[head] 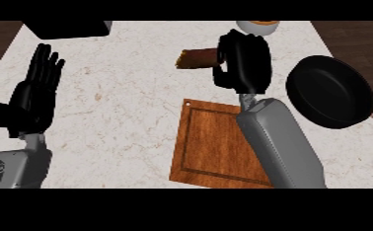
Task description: Pick the sweet potato from the cutting board and place it in the pot
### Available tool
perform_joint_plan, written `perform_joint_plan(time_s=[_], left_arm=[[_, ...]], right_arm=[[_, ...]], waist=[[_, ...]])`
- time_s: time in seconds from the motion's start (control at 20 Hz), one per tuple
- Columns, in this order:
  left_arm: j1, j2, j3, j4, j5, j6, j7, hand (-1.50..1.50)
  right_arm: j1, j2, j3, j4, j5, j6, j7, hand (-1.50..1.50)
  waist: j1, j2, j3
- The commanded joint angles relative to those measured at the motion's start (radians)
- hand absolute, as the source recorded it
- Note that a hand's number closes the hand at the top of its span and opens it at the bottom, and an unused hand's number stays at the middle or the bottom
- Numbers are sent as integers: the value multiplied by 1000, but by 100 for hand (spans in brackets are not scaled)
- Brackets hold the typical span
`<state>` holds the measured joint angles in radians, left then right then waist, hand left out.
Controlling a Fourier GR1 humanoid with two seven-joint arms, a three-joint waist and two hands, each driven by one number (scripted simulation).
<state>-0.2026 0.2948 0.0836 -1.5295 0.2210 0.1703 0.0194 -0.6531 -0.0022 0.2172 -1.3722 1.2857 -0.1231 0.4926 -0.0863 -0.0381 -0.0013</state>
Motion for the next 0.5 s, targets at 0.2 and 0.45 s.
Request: perform_joint_plan(time_s=[0.2,0.45], left_arm=[[-37,-22,-24,-18,-17,13,16,0],[-37,-23,-22,-24,-2,-21,21,0]], right_arm=[[110,-79,-54,-457,161,181,296,150],[238,-185,-179,-677,48,383,265,150]], waist=[[41,24,1],[64,32,1]])
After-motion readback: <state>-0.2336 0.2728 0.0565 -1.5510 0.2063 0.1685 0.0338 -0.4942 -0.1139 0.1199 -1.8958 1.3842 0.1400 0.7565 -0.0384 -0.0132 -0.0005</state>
